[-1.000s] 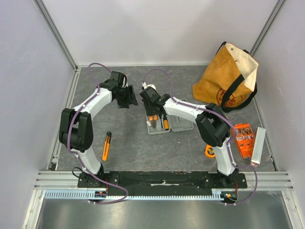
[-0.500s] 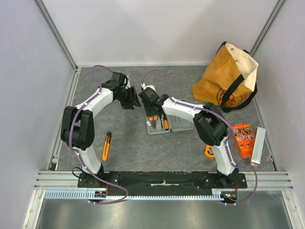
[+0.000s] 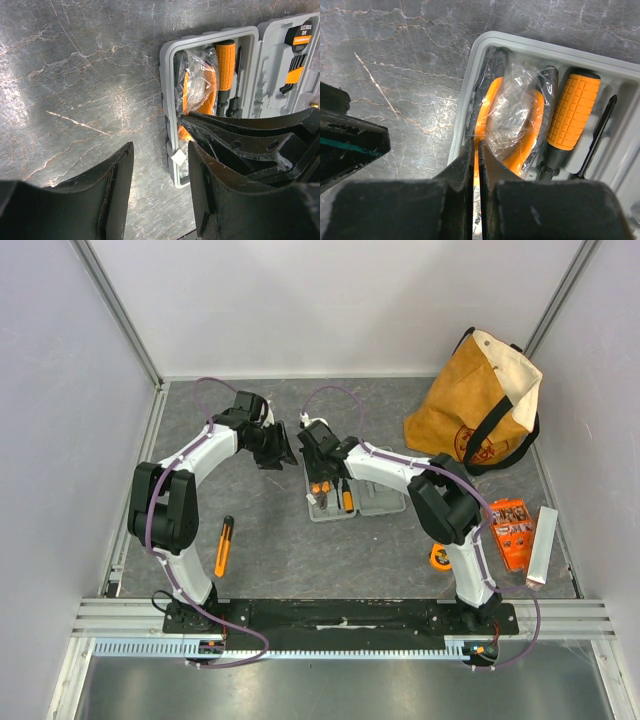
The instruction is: Pack the tool kit
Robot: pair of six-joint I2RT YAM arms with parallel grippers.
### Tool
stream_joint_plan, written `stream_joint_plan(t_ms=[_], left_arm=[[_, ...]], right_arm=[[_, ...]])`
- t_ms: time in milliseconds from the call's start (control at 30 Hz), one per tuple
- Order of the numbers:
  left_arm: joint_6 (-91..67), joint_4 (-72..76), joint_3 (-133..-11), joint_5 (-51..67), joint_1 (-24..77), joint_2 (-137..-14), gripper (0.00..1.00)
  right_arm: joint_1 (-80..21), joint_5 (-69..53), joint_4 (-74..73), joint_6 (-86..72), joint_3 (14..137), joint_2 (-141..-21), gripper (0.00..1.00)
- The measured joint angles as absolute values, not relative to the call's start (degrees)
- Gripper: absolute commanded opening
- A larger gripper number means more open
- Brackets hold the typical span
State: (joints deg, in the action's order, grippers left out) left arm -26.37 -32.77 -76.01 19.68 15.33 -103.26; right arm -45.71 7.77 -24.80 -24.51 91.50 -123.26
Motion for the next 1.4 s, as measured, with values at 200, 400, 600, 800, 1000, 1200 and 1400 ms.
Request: stream_joint_plan(t_ms=[200, 400, 600, 800, 1000, 1200, 1400], left_arm=[[-26.4, -32.8, -76.0, 19.7, 15.3, -103.3, 0.53], [-26.4, -32.8, -76.0, 19.9, 15.3, -103.3, 0.55], [-26.4, -32.7, -76.0, 19.3, 15.3, -103.3, 0.61], [-26.3, -34.1, -76.0, 14.8, 15.3, -101.8, 0.65], [-26.3, -36.1, -72.9, 6.6, 14.9, -94.5, 0.68], [-26.5, -39.5, -60.7, -0.3, 12.5, -86.1, 0.73], [-27.5, -44.0, -51.5, -4.6, 11.9, -81.8, 0.79]], right_arm=[[-45.3, 4.9, -20.4, -25.3, 89.5, -123.0, 0.06], [-45.4, 4.9, -19.5, -27.1, 90.0, -122.5, 0.25], [-45.9, 7.4, -25.7, -28.8, 95.4, -124.4, 0.34], [-46.0, 10.0, -30.2, -30.2, 99.4, -125.4, 0.57], [-46.0, 12.7, -30.6, -31.1, 99.8, -122.2, 0.73], [-45.7, 14.1, -29.1, -31.1, 95.8, -112.2, 0.75], [-44.9, 13.6, -27.9, -31.3, 90.2, -107.3, 0.76]])
